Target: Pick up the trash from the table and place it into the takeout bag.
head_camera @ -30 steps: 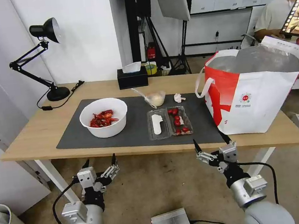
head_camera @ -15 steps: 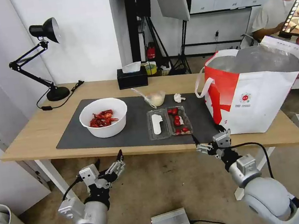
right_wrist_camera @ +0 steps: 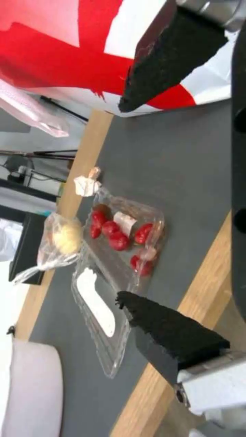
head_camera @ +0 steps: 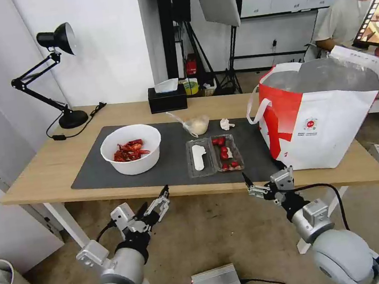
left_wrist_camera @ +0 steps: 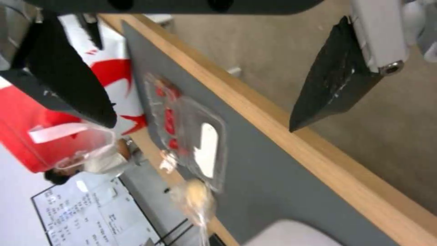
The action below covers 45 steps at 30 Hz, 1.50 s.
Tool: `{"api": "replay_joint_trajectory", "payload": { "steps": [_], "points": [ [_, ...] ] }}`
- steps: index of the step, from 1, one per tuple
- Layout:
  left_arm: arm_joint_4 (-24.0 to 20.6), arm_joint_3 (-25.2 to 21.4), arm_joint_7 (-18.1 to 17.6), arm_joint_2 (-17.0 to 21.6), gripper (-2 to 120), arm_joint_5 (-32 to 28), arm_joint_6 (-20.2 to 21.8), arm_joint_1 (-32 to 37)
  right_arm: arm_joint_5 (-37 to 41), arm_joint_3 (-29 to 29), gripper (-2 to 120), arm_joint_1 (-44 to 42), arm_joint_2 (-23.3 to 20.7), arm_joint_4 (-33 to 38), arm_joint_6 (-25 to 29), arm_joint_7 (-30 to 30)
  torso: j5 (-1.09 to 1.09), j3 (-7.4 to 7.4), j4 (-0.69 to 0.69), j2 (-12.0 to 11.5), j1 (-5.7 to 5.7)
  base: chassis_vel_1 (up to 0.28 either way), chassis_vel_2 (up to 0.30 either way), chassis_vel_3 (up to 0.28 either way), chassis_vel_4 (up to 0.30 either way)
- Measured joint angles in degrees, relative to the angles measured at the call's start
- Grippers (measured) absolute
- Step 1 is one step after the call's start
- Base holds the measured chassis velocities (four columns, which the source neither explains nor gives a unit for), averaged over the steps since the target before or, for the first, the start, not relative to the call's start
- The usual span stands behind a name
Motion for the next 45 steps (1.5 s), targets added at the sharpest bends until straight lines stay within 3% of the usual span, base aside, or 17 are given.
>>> {"api": "replay_joint_trajectory", "payload": {
  "steps": [9,24,45],
  "points": [
    [-0.19,2.25,-2.55,-0.25,100,-5.84,0.62,-1.99,-0.26,0.98,100,-1.39,-0.42,1.04,0.16,-0.12,-0.01,0.0,0.0,0.0,0.0,0.0,0.0,0.0,0.0],
    [1.47,5.7,-4.34,-1.3,100,-7.27,0.48,-3.54,-1.5,5.32,100,-5.8,-0.96,2.58,0.17,-1.46,0.0,0.0,0.0,0.0,0.0,0.0,0.0,0.0,0.0],
    [8.78,10.64,-11.68,-5.75,100,-11.53,-1.43,-15.81,-3.0,10.16,100,-9.25,-0.24,3.18,1.35,-1.24,0.0,0.0,0.0,0.0,0.0,0.0,0.0,0.0,0.0]
  ]
}}
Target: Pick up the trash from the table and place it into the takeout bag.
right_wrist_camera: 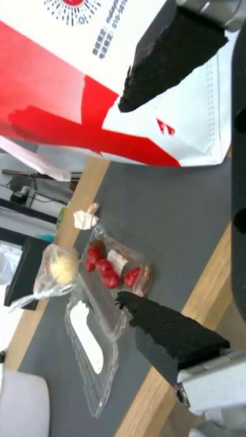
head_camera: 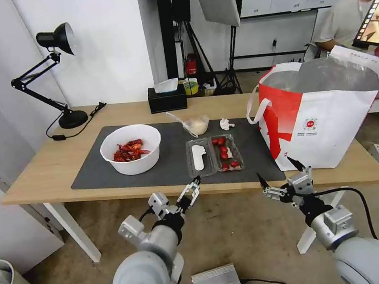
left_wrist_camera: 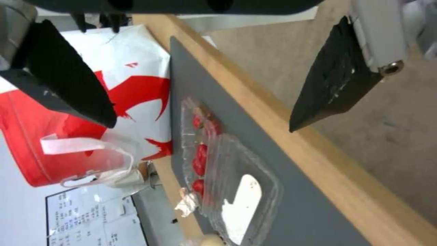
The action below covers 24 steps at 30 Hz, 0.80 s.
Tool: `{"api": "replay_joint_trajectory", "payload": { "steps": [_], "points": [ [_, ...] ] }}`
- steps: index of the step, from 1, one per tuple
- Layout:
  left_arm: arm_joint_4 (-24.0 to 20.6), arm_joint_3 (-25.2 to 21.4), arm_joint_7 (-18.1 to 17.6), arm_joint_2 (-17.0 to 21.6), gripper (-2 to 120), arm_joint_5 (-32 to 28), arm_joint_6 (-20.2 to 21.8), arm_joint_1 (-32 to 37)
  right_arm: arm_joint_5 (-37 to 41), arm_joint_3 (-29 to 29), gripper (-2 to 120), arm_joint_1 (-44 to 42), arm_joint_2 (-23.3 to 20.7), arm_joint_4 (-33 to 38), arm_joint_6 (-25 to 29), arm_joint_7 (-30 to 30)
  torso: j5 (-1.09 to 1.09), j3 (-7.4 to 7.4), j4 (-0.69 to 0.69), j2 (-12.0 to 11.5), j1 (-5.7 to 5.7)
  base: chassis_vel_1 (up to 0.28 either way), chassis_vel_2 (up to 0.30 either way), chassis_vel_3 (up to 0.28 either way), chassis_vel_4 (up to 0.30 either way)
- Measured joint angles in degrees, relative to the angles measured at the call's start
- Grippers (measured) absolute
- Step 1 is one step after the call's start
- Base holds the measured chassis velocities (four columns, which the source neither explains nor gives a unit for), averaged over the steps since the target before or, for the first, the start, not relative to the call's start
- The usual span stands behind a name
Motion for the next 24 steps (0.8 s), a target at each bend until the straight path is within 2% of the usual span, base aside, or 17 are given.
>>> {"api": "replay_joint_trajectory", "payload": {
  "steps": [11,19,24],
  "points": [
    [3.78,1.75,-4.17,-2.65,100,-2.84,-0.03,-6.55,-0.68,1.82,100,-1.53,0.58,0.23,0.06,0.01,0.0,0.0,0.0,0.0,0.0,0.0,0.0,0.0,0.0],
    [8.33,4.42,-8.92,-6.97,100,-3.41,-0.23,-11.15,-1.0,3.1,100,-2.57,1.09,0.37,0.21,0.13,0.0,0.0,0.0,0.0,0.0,0.0,0.0,0.0,0.0],
    [10.73,5.45,-10.56,-8.84,100,-3.33,-1.02,-13.15,-1.46,3.2,100,-3.05,1.66,0.33,0.33,0.15,0.0,0.0,0.0,0.0,0.0,0.0,0.0,0.0,0.0]
  ]
}}
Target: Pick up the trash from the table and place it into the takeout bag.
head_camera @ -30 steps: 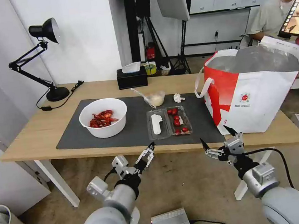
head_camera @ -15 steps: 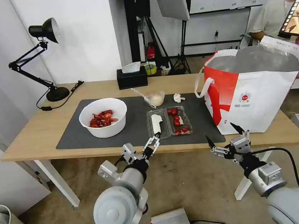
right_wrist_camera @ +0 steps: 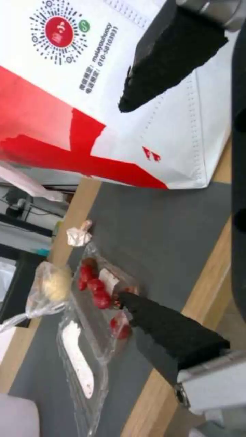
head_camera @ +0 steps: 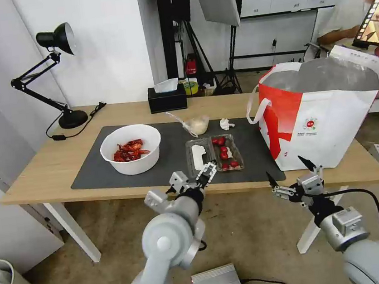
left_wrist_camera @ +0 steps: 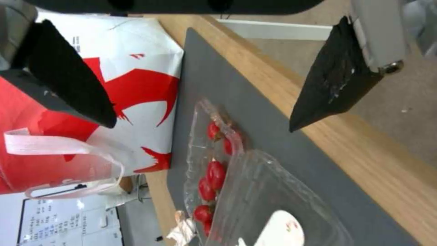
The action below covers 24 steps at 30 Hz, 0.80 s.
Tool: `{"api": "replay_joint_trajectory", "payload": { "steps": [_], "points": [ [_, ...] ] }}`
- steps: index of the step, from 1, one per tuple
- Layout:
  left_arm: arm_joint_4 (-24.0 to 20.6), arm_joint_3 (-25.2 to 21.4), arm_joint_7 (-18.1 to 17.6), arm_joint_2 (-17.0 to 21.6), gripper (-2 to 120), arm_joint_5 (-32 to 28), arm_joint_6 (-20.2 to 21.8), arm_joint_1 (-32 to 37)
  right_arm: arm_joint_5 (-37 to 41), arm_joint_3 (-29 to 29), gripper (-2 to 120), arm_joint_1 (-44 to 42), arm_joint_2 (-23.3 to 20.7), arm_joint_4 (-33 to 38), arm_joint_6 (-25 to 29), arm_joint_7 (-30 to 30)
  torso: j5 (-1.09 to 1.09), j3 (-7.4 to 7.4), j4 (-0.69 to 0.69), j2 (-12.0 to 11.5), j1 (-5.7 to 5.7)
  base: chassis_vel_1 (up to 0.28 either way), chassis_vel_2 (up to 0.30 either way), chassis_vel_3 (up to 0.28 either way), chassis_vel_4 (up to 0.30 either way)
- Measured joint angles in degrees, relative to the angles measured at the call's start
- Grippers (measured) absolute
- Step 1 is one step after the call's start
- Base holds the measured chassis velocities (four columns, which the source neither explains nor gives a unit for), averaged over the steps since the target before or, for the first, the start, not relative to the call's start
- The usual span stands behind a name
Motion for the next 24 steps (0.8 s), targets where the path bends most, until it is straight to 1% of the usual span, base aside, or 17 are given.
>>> {"api": "replay_joint_trajectory", "payload": {
  "steps": [2,7,10,16,24],
  "points": [
    [1.18,0.34,-0.93,-1.04,100,0.09,-0.44,-1.21,-0.25,0.01,100,-0.15,0.27,-0.11,0.11,0.01,0.0,-0.01,0.0,0.0,0.0,0.0,0.0,0.0,0.0],
    [2.77,0.76,-1.87,-2.04,100,0.26,-0.8,-2.46,-0.49,0.09,100,-0.21,0.49,-0.37,0.41,0.02,0.0,0.0,0.0,0.0,0.0,0.0,0.0,0.0,0.0],
    [4.55,1.08,-2.7,-3.03,100,0.59,-1.12,-3.57,-0.66,0.16,100,-0.39,0.66,-0.6,0.92,0.04,0.0,0.0,0.0,0.0,0.0,0.0,0.0,0.0,0.0],
    [6.93,2.15,-3.05,-3.38,100,1.62,-2.1,-5.37,-0.73,0.28,100,-0.59,0.72,-0.65,1.1,0.04,0.0,0.0,0.0,0.0,0.0,0.0,0.0,0.0,0.0],
    [9.0,2.55,-3.82,-2.78,100,0.46,-1.97,-8.02,-0.73,0.34,100,-0.55,0.53,-1.04,1.28,0.04,0.0,0.0,0.0,0.0,0.0,0.0,0.0,0.0,0.0]
  ]
}}
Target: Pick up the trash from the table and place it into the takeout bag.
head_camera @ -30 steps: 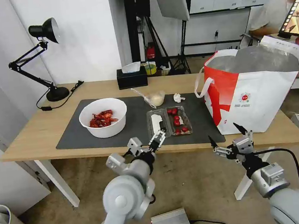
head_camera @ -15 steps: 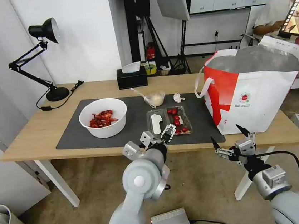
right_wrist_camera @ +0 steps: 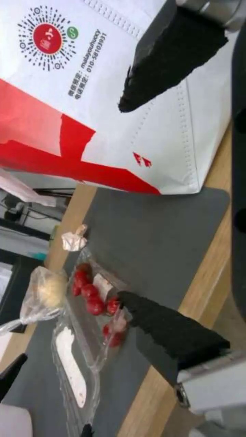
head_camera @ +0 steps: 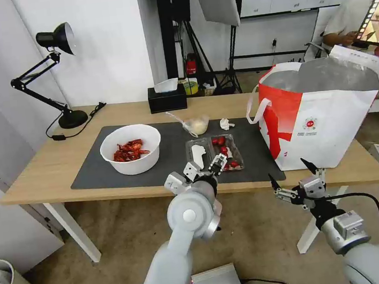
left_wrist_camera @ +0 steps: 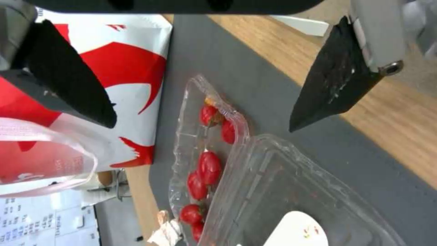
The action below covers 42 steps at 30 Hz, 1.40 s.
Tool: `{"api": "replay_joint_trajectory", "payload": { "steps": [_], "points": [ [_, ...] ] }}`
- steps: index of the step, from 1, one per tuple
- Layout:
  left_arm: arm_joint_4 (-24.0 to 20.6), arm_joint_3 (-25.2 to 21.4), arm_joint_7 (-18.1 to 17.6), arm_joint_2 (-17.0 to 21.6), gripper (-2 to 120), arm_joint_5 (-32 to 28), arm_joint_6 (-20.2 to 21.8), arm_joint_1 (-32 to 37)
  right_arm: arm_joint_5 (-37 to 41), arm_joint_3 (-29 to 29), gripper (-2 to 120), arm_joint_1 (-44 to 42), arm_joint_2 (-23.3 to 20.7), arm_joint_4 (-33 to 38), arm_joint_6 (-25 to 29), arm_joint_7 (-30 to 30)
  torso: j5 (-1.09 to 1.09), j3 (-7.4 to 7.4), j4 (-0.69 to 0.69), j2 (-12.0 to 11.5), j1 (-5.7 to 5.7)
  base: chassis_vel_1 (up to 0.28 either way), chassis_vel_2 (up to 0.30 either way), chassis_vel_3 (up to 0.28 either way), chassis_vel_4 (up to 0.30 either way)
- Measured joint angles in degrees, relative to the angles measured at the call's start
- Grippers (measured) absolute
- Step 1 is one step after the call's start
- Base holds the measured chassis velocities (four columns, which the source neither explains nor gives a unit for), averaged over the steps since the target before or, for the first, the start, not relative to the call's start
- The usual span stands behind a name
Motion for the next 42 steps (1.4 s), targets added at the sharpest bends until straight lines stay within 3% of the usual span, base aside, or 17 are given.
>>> {"api": "replay_joint_trajectory", "payload": {
  "steps": [10,24,42],
  "points": [
    [0.91,1.2,-3.23,3.97,100,-4.11,1.87,-3.6,-0.01,-0.08,100,-0.04,-0.11,-0.43,0.3,-0.01,-0.01,0.0,0.0,0.0,0.0,0.0,0.0,0.0,0.0],
    [2.58,1.37,-4.23,5.68,100,-6.33,2.39,-6.56,-0.03,-0.28,100,0.33,0.12,-1.15,0.49,-0.07,-0.01,0.0,0.0,0.0,0.0,0.0,0.0,0.0,0.0],
    [4.51,2.05,-4.86,3.81,100,-6.33,3.1,-7.46,-0.03,-0.42,100,0.62,0.27,-1.53,0.6,-0.1,0.0,0.0,0.0,0.0,0.0,0.0,0.0,0.0,0.0]
  ]
}}
